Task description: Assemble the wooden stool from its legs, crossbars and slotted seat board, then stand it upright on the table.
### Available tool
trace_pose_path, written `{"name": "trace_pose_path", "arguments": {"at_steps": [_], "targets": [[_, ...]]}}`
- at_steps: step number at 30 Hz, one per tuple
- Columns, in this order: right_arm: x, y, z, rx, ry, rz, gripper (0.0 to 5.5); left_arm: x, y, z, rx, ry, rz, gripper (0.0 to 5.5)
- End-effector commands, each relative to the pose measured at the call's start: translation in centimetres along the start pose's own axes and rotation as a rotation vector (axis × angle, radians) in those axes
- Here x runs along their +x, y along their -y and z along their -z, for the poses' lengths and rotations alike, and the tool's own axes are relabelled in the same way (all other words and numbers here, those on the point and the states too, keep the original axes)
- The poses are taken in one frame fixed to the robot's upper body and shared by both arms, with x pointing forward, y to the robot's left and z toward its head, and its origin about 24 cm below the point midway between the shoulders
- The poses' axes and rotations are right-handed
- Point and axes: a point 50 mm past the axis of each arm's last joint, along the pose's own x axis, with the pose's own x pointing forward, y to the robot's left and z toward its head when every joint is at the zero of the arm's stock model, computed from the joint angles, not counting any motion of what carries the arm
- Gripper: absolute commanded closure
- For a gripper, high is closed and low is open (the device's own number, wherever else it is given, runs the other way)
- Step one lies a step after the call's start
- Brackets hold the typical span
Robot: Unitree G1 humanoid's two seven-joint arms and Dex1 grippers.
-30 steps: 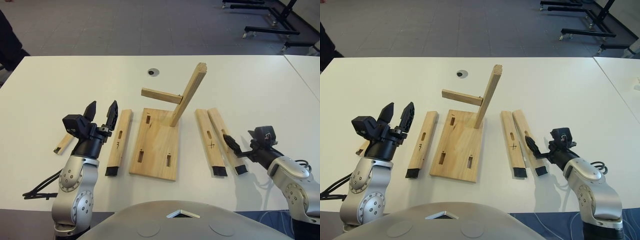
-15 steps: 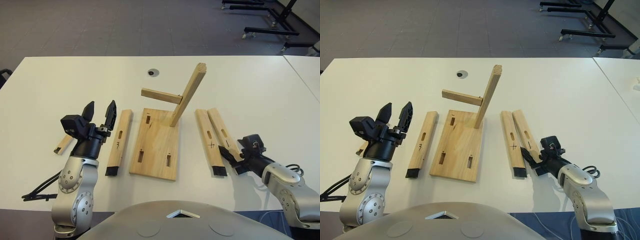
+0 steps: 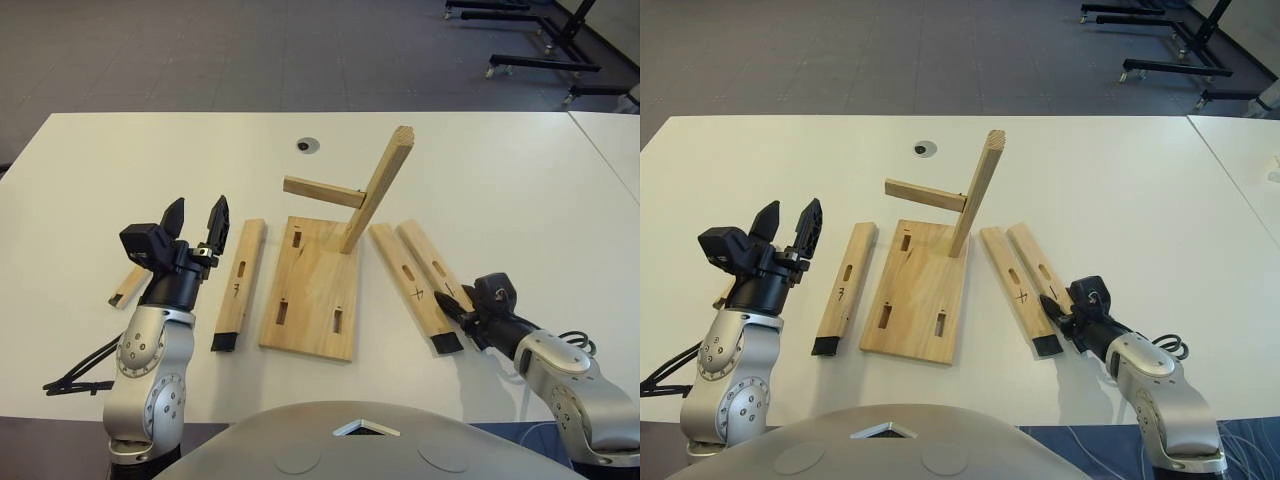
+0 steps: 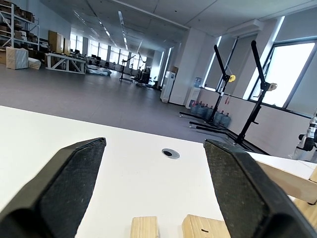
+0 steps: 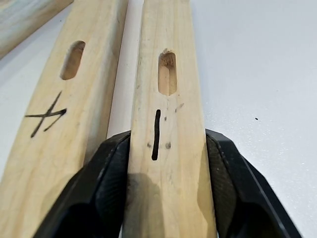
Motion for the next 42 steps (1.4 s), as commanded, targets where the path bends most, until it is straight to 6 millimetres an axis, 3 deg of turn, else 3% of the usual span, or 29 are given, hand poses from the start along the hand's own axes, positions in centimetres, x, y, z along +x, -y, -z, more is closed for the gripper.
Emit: {"name": "trace_pose_path", "arguments": {"at_steps": [1,4,6,9,12,15,17,20,25,33,42], "targets": [[0.0,0.0,1.0,0.045,-0.038,0.036,3.48,0.4,-0.4,0.3,0.048,-0.014,0.001,1.88],[1.5,1.5,-2.1,0.066,0.109,0.105,3.48,0.6,-0.4,0.4,0.038,-0.021,0.027,1.88],[3.0,2.8,-6.0,0.098,0.267,0.143,3.48,0.7,-0.4,0.4,0.029,-0.017,0.050,1.88],[3.4,4.5,-12.7,0.135,0.568,0.140,3.48,1.2,-0.8,-0.5,-0.015,0.022,0.087,1.88],[1.8,5.0,-18.6,0.182,0.842,-0.003,3.48,2.1,-1.0,-2.4,-0.111,0.110,0.176,1.88],[-2.5,3.6,-25.1,0.181,1.121,-0.355,3.48,3.1,-0.1,-5.1,-0.227,0.189,0.375,1.88],[-5.3,1.4,-27.4,0.113,1.201,-0.614,3.48,2.9,1.4,-7.0,-0.307,0.208,0.608,1.88],[-6.0,-2.1,-27.1,0.021,1.132,-0.921,3.48,2.2,3.9,-8.8,-0.434,0.182,0.966,1.88],[-4.9,-6.7,-25.5,-0.059,0.973,-1.178,3.48,3.2,5.3,-10.7,-0.540,0.157,1.205,1.88],[-2.8,-10.4,-21.5,-0.119,0.787,-1.321,3.48,3.6,5.9,-10.9,-0.632,0.107,1.282,1.88],[-2.0,-12.4,-20.3,-0.106,0.701,-1.429,3.48,3.9,6.6,-9.8,-0.589,0.068,1.246,1.88]]}}
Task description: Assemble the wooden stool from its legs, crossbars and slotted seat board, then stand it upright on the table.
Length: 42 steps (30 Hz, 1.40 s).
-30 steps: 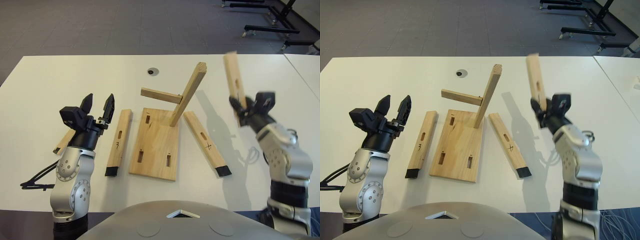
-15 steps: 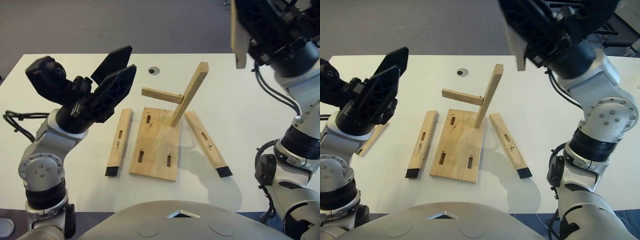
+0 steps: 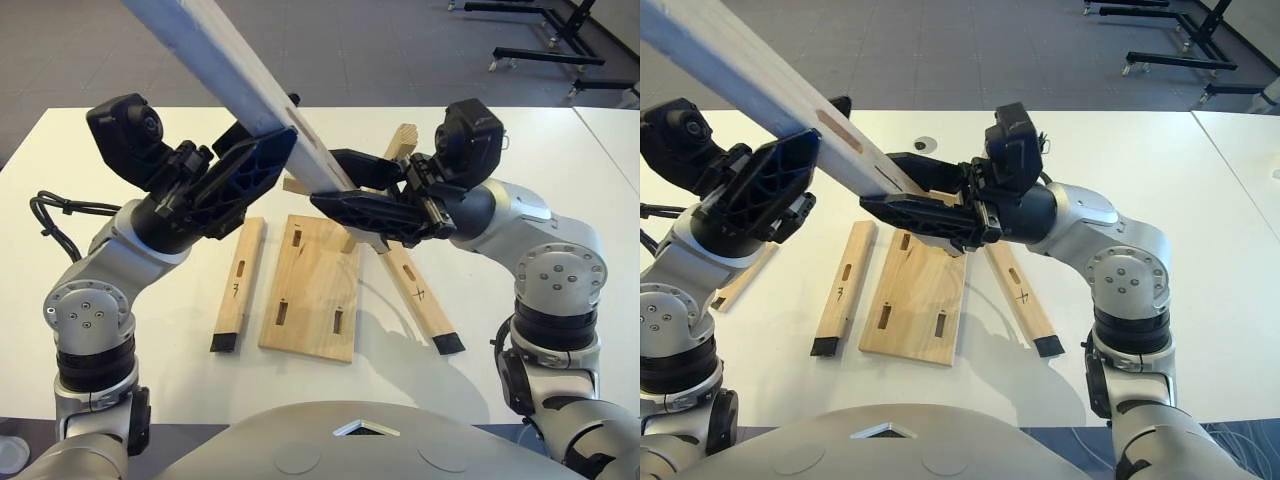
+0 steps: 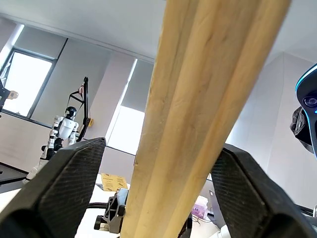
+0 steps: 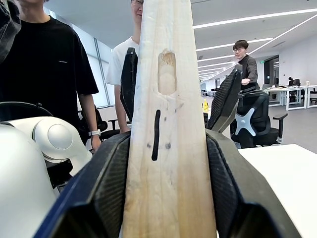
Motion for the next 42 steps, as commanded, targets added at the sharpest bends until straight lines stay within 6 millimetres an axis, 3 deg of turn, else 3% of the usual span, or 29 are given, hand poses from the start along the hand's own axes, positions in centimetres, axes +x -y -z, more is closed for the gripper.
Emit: {"name": "trace_pose_path", "arguments": {"at_steps": [1,3,11,27,35,42], "targets": [[0.4,0.0,0.6,0.024,-0.012,-0.016,3.48,0.5,0.0,0.2,0.014,-0.017,0.002,1.88],[0.4,0.1,0.7,0.024,-0.013,-0.008,3.48,0.5,0.1,0.2,0.009,-0.016,0.008,1.88],[0.0,0.7,1.3,0.010,-0.033,0.036,3.48,0.4,-0.4,0.2,0.026,0.007,-0.031,3.25],[-0.4,1.3,0.9,-0.048,-0.054,0.098,3.48,-0.1,-1.0,1.8,0.083,-0.061,-0.074,3.40],[-2.4,0.5,-1.5,0.025,0.050,0.046,1.73,-0.7,-1.0,2.1,0.101,-0.055,-0.111,3.47],[-4.9,-0.2,-8.1,-0.126,0.279,0.090,0.54,-2.8,-2.0,2.1,0.224,-0.183,-0.178,3.47]]}}
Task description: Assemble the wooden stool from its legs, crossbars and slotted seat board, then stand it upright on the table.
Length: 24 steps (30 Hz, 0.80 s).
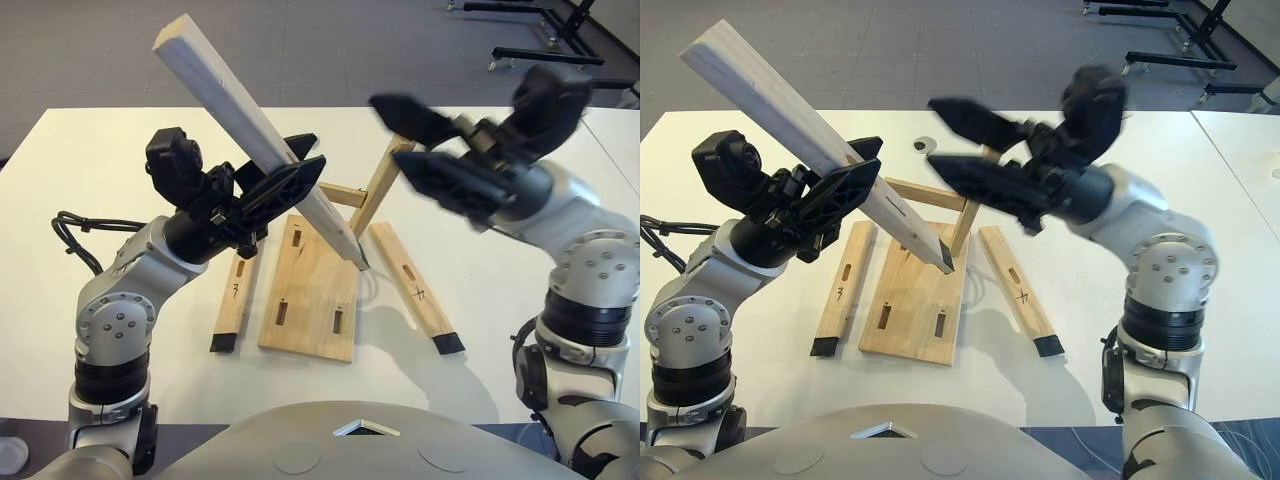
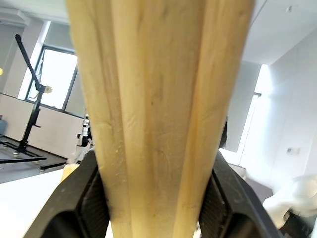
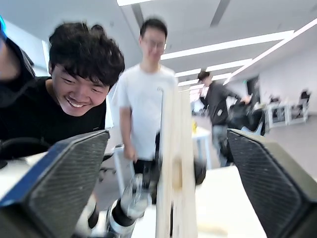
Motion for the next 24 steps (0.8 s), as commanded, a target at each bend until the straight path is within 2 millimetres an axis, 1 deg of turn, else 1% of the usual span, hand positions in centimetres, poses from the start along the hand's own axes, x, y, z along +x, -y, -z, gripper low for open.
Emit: {"name": "trace_pose_path", "arguments": {"at_steps": [1,3,5,9,10,12,16,20,24], "targets": [[-0.1,-0.5,-3.1,-0.090,0.073,0.001,0.42,-1.7,-1.4,0.2,0.135,-0.071,-0.075,3.47],[-0.2,-0.5,-3.6,-0.113,0.084,0.011,0.13,-2.6,-2.3,0.3,0.215,-0.091,-0.106,3.47],[-0.3,-0.3,-3.6,-0.116,0.085,0.034,0.13,-3.6,-3.0,0.5,0.252,-0.108,-0.115,3.47],[-0.2,0.3,-2.5,-0.101,0.038,0.074,0.13,-4.8,-5.6,0.8,0.349,-0.157,-0.148,3.47],[-0.1,0.3,-2.3,-0.098,0.031,0.075,0.13,-5.0,-6.0,0.6,0.382,-0.144,-0.128,3.47],[-0.1,0.5,-2.0,-0.083,0.025,0.089,0.13,-5.1,-6.7,0.9,0.486,-0.172,-0.112,3.47],[0.2,0.9,-1.6,-0.081,-0.003,0.104,0.13,-5.2,-7.6,2.1,0.596,-0.221,-0.075,3.47],[0.5,0.9,-1.6,-0.083,-0.014,0.090,0.13,-5.7,-8.1,3.0,0.532,-0.203,-0.021,3.47],[1.0,1.1,-1.5,-0.073,-0.036,0.068,0.13,-6.1,-8.4,3.6,0.433,-0.123,0.027,3.47]]}}
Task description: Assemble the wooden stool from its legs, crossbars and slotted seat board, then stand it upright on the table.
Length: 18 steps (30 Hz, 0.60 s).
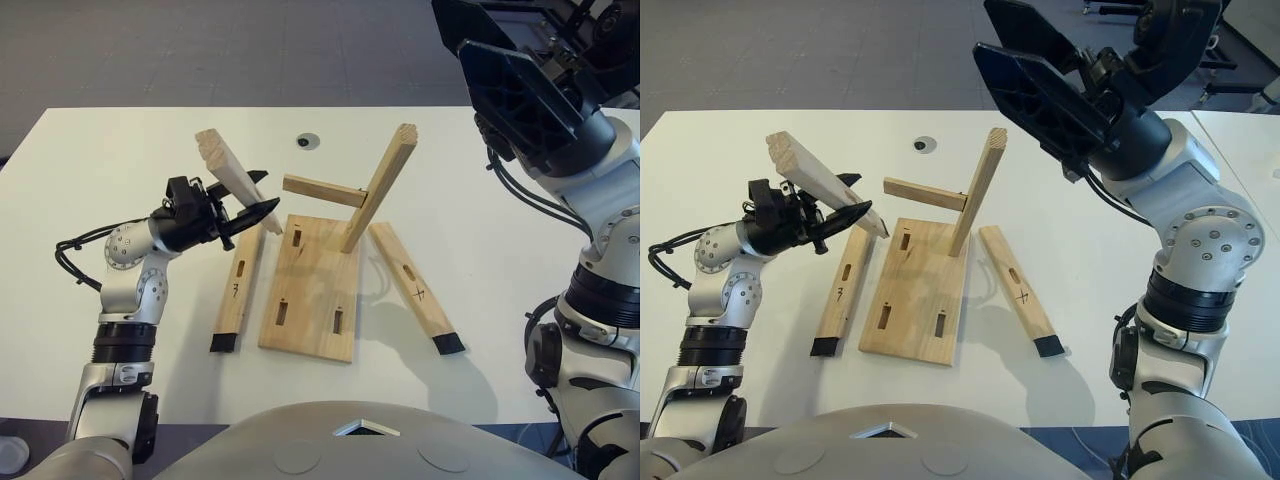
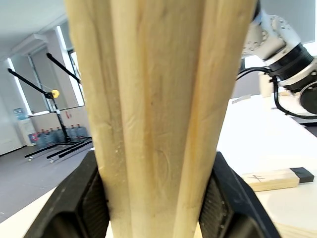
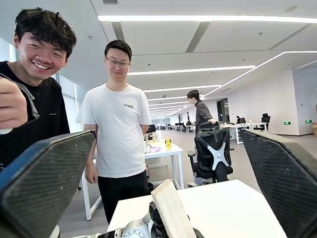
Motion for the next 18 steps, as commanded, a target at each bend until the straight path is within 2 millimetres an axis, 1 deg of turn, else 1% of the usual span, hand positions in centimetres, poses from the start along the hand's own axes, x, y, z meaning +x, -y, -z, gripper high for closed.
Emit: {"name": "trace_pose_path", "arguments": {"at_steps": [1,9,15,18], "targets": [[0.7,0.1,0.2,0.005,-0.040,-0.031,0.13,0.1,-0.4,0.3,-0.062,0.061,0.039,3.47],[1.3,0.4,0.0,0.011,-0.077,-0.085,0.13,-0.6,-1.3,2.0,-0.115,0.032,0.024,3.47],[1.4,0.4,0.6,0.012,-0.109,-0.097,0.13,0.1,-1.8,2.2,-0.132,0.084,-0.011,3.47],[1.4,0.3,0.7,0.009,-0.119,-0.102,0.13,0.2,-1.7,2.4,-0.148,0.081,-0.008,3.47]]}}
